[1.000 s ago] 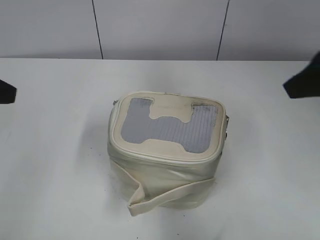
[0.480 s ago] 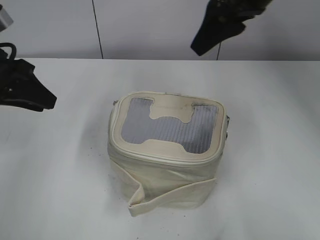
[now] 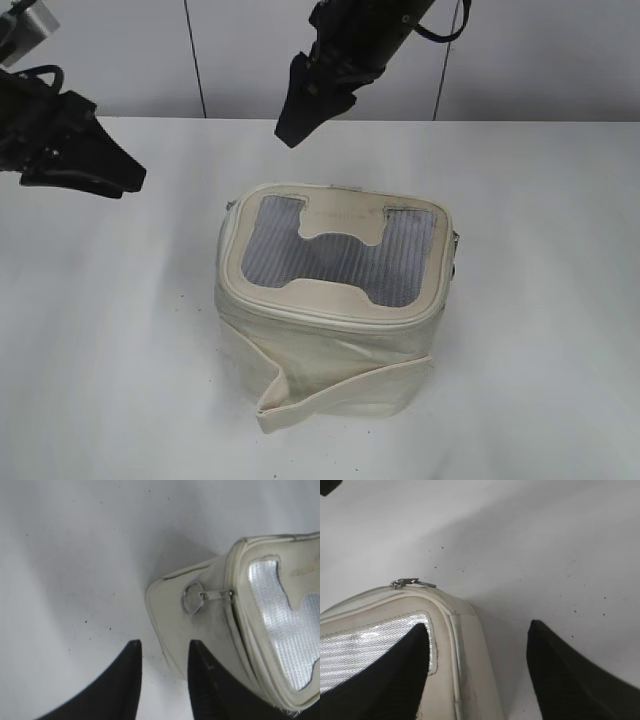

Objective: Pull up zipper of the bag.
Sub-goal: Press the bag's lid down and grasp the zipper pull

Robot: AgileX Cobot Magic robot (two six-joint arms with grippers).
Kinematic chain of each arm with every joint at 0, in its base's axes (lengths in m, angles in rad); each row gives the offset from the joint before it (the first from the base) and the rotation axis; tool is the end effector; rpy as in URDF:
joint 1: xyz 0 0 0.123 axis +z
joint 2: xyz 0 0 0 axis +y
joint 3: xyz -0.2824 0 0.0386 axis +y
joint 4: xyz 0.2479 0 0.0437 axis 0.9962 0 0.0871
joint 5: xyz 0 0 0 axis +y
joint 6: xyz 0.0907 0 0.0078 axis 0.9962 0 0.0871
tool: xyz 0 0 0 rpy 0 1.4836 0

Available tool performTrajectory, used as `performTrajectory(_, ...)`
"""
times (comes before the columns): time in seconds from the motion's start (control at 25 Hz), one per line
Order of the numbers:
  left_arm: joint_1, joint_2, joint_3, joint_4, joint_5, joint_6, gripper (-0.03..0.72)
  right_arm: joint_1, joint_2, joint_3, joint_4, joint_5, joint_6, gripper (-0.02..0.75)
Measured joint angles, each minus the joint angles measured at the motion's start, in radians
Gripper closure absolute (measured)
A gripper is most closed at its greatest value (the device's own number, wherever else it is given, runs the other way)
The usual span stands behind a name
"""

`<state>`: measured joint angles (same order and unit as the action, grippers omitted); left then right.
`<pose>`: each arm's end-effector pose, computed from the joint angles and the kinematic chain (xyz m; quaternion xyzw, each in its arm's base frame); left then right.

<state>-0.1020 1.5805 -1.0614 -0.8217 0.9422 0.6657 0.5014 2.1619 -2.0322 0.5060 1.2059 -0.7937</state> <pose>0.2987 -0.0848 0.2520 0.1544 0.9216 -0.3059 0.1823 0.3924 0.2621 0.2715 -0.5361 0.7927 0.2199 0.1894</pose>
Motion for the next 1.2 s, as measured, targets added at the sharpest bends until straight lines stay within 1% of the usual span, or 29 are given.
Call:
performTrajectory(0.16,0.0,0.035,-0.049,-0.018,0.012,0.003,0.434,0.01,0.005,0.001,0.002,0.001,0.013,0.258)
performTrajectory(0.48,0.0,0.04,-0.052,-0.018,0.028,0.006,0.433,0.04,0.006,0.065,0.001,0.003,0.06,0.258)
performTrajectory(0.76,-0.003,0.04,-0.052,-0.016,0.041,0.006,0.433,0.043,0.017,0.071,-0.008,0.004,0.046,0.258)
performTrajectory(0.84,-0.018,0.04,-0.052,0.005,0.044,0.006,0.433,0.043,0.039,0.071,-0.008,0.004,0.045,0.258)
performTrajectory(0.96,-0.061,0.04,-0.052,0.042,0.053,0.006,0.433,0.043,0.075,0.071,-0.008,0.004,0.045,0.27)
performTrajectory(1.04,-0.088,0.04,-0.052,0.069,0.056,0.006,0.433,0.043,0.081,0.071,0.0,0.008,0.045,0.342)
performTrajectory(1.12,-0.105,0.04,-0.052,0.094,0.06,0.007,0.433,0.044,0.081,0.071,0.008,0.015,0.045,0.477)
performTrajectory(1.2,-0.108,0.04,-0.052,0.105,0.052,0.007,0.432,0.044,0.081,0.071,0.008,0.015,0.045,0.61)
